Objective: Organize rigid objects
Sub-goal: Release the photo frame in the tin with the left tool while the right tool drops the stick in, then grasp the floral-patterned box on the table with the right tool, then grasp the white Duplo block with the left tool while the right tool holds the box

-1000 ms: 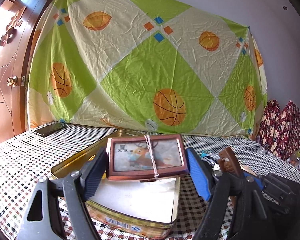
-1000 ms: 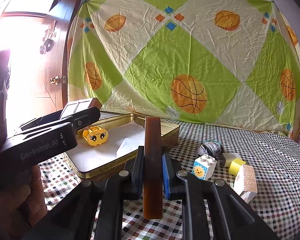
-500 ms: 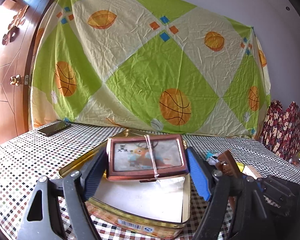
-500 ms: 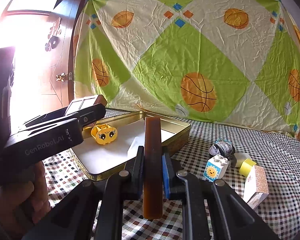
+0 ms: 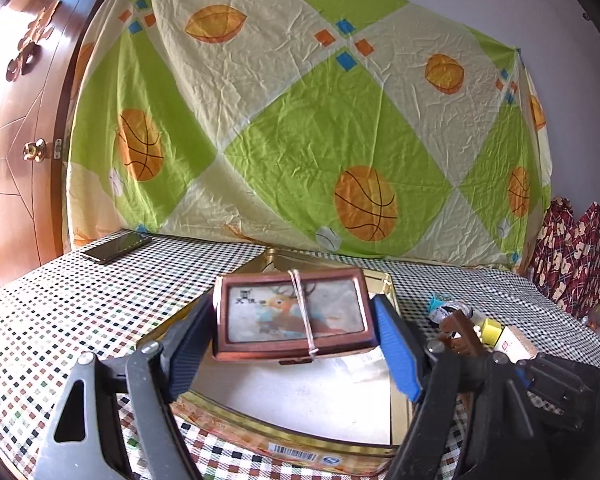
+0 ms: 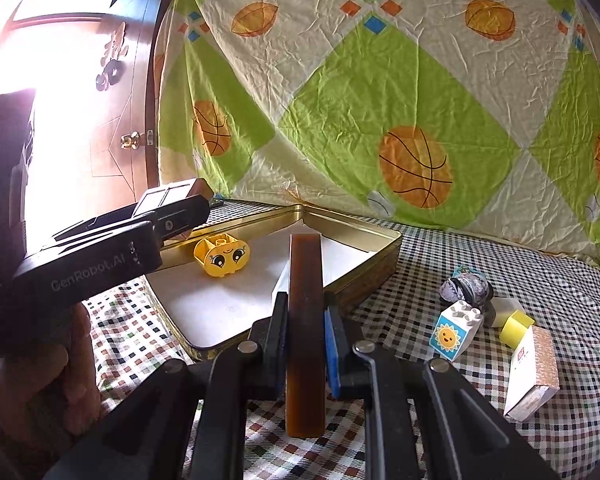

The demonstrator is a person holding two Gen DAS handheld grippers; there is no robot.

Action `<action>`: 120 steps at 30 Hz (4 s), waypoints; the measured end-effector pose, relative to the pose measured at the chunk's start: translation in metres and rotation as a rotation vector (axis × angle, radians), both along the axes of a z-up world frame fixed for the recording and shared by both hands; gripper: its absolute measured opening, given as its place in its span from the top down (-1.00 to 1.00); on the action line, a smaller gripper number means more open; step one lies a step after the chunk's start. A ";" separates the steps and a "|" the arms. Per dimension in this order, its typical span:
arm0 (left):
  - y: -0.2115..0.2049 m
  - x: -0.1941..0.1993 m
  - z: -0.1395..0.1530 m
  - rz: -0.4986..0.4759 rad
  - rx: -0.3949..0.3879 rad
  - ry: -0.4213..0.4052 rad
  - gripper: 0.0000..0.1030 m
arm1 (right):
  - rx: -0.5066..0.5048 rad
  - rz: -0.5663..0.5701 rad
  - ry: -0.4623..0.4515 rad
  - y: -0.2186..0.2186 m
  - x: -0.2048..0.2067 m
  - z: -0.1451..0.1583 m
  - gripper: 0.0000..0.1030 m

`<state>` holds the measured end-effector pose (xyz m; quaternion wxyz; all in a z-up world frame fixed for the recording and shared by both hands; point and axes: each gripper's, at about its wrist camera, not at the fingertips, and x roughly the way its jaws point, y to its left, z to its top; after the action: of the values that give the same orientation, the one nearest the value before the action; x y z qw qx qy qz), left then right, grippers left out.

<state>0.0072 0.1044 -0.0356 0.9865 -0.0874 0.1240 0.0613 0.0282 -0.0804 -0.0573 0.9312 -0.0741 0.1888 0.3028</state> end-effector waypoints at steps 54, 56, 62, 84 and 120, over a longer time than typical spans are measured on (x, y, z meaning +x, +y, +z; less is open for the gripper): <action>-0.102 0.062 0.007 -0.227 0.105 0.239 -0.99 | 0.028 -0.398 0.313 -0.149 0.092 -0.001 -0.31; -0.112 0.068 0.005 -0.248 0.112 0.255 -0.99 | 0.027 -0.387 0.352 -0.146 0.100 -0.007 -0.31; -0.132 0.079 0.002 -0.278 0.137 0.293 -0.99 | -0.020 -0.356 0.463 -0.139 0.115 -0.024 0.30; -0.187 0.140 -0.021 -0.407 0.193 0.449 -0.70 | -0.015 -0.492 0.262 -0.158 0.119 -0.001 0.46; -0.176 0.125 -0.012 -0.384 0.159 0.316 0.40 | 0.047 -0.467 0.133 -0.160 0.097 0.010 0.46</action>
<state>0.1324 -0.0717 -0.0476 0.9522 0.0261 0.2857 -0.1046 0.1251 -0.2401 -0.0468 0.9630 0.0133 0.2545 0.0879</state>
